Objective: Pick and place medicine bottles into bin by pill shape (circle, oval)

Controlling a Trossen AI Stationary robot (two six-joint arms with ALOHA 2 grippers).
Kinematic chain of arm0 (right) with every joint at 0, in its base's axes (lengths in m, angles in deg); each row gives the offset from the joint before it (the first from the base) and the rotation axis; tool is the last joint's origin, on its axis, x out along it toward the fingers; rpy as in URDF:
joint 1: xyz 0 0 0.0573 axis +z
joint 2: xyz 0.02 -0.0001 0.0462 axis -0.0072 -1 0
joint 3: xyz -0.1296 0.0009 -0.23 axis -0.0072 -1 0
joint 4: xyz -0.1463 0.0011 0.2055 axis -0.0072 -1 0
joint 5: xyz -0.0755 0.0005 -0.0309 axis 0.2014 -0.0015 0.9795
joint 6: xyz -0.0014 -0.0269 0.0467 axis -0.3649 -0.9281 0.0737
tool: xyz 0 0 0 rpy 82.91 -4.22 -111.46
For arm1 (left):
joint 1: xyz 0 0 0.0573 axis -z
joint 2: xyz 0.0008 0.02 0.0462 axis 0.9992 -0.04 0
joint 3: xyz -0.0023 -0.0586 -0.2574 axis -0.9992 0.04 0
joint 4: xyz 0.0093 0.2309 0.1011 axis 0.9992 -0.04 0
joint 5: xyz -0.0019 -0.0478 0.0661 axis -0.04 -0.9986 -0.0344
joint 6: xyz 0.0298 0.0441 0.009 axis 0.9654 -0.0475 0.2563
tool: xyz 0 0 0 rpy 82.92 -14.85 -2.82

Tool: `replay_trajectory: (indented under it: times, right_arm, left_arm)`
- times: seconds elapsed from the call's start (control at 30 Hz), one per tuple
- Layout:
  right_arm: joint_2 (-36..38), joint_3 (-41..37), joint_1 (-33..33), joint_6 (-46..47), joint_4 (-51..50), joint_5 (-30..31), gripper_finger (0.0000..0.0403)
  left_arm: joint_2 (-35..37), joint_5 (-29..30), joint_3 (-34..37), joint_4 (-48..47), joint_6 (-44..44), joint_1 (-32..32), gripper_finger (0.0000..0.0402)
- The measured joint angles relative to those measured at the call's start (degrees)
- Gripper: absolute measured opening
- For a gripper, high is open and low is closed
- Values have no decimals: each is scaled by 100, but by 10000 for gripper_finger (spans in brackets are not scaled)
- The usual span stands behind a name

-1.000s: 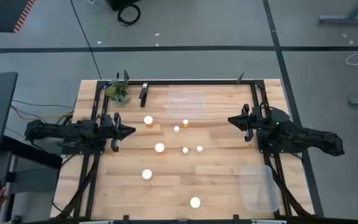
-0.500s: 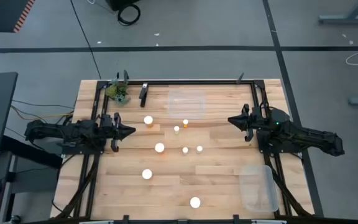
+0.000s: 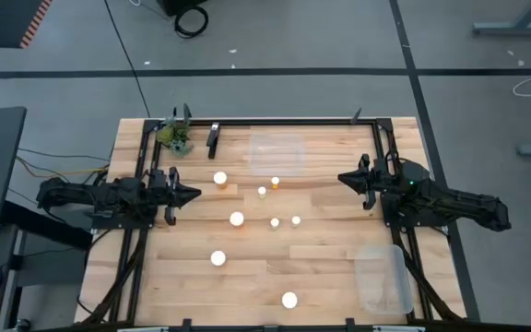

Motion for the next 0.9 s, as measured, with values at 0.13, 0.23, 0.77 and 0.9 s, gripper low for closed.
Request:
replay_trajectory:
  times: [0.13, 0.23, 0.77, 0.9]
  right_arm:
    - [0, 0, 1, 0, 1, -1, 41]
    - [1, -2, 1, -1, 1, -2, 41]
    - [0, -1, 1, 0, 1, -2, 41]
    - [0, 0, 2, 0, 2, -2, 41]
  left_arm:
    - [0, 1, 0, 0, -1, -1, 24]
    - [-2, -1, 0, 2, -1, 1, 29]
    - [-2, 3, 7, 187, -458, -1, 26]
    - [-1, -300, 7, 569, -339, 1, 29]
